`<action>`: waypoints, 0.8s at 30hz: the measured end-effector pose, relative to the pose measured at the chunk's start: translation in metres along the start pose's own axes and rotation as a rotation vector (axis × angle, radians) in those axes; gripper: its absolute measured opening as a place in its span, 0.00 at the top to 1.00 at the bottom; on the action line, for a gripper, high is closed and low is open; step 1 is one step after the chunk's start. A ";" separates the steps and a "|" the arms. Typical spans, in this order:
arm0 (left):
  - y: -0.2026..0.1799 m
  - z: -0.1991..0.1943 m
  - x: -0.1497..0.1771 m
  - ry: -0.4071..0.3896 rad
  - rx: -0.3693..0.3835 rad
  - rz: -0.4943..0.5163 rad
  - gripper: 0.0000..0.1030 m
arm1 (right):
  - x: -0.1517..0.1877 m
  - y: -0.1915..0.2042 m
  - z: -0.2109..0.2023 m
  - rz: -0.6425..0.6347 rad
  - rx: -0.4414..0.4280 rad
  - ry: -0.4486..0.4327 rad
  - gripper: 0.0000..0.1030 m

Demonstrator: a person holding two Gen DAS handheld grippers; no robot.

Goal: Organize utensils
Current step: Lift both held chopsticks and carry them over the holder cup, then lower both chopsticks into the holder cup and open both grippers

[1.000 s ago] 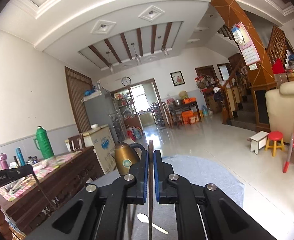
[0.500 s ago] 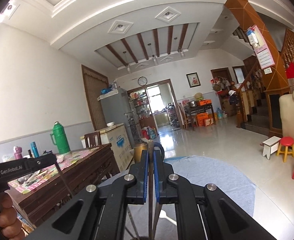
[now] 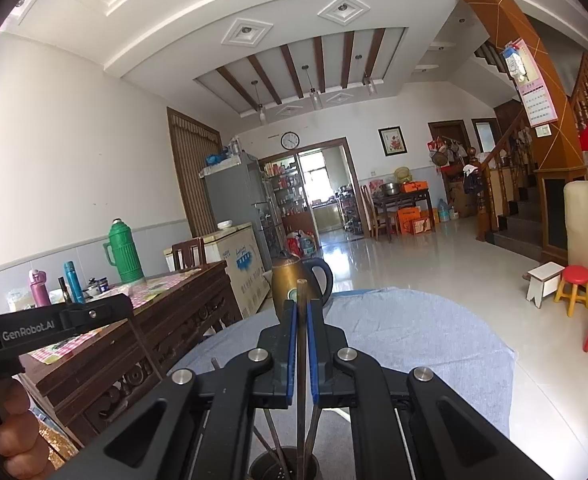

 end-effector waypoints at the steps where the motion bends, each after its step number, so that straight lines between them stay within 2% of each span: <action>1: -0.001 0.000 0.001 0.003 0.000 0.000 0.95 | 0.000 0.000 0.001 0.000 -0.001 0.005 0.94; 16: 0.002 0.017 0.016 0.068 -0.020 -0.020 0.95 | 0.027 0.000 0.021 -0.018 -0.004 0.112 0.94; 24: 0.002 0.020 0.019 0.081 -0.024 -0.025 0.95 | 0.034 0.003 0.024 -0.028 -0.009 0.129 0.94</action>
Point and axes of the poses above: each gripper's, at about its wrist camera, not at the fingertips, and z roughly the way its jaws point, y to its left, x to its underside, the point moved 3 cm from there along z, roughly the way its jaws point, and after that the axes turned 9 degrees about x, right-handed, at the moved point
